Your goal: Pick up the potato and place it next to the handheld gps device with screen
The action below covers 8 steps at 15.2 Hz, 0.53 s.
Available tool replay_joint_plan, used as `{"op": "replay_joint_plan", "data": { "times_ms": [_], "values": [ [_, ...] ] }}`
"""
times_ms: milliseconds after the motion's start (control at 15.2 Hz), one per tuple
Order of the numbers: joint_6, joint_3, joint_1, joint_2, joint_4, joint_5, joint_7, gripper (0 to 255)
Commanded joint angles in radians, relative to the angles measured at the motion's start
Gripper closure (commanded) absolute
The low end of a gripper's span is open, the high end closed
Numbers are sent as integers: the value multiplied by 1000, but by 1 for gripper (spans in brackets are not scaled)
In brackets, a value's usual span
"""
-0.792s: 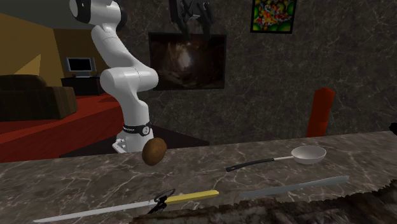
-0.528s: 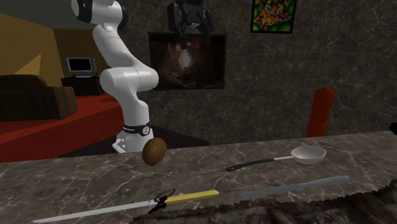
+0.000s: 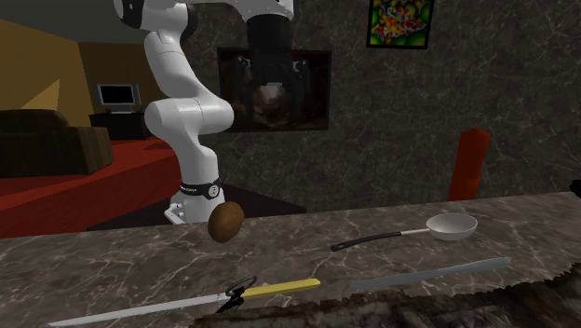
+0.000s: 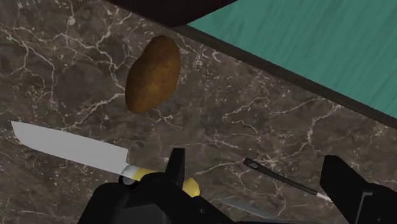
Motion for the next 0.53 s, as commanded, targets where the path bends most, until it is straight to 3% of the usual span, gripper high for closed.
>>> {"op": "replay_joint_plan", "data": {
  "times_ms": [0,462],
  "values": [
    [48,5,-31,17,-52,-20,50,0],
    [184,12,-144,119,-163,-97,218,0]
  ]
}}
